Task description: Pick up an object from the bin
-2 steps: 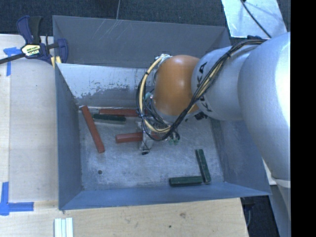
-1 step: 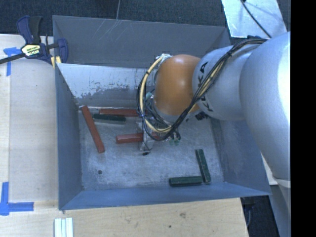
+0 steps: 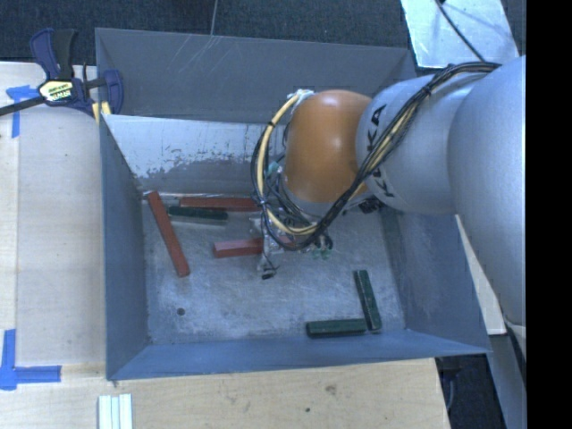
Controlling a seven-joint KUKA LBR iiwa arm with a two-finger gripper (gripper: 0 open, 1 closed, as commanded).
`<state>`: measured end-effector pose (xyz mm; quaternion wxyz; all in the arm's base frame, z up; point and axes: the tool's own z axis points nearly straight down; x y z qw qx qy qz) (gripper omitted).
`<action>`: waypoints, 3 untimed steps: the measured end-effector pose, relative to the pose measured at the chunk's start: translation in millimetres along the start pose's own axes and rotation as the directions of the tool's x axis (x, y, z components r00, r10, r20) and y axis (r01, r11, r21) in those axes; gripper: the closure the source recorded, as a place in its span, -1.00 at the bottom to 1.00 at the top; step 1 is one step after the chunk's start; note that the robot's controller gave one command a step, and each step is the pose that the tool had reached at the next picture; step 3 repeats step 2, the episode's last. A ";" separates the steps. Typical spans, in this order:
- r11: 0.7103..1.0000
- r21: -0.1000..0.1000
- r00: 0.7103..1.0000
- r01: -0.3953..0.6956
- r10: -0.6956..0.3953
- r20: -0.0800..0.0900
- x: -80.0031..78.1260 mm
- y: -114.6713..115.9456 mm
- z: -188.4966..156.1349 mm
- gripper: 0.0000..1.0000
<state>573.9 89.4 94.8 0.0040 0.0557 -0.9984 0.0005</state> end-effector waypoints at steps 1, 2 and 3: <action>1.000 0.000 1.000 0.000 0.000 0.009 -2.2 0.0 -22.0 1.00; 1.000 0.000 1.000 0.000 0.000 0.016 -3.2 -0.2 -32.9 1.00; 1.000 0.000 1.000 0.000 0.000 0.016 -3.2 -0.2 -32.9 1.00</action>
Offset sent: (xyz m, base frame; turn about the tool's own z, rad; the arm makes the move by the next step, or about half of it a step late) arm -0.0001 -0.0001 0.0334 0.0000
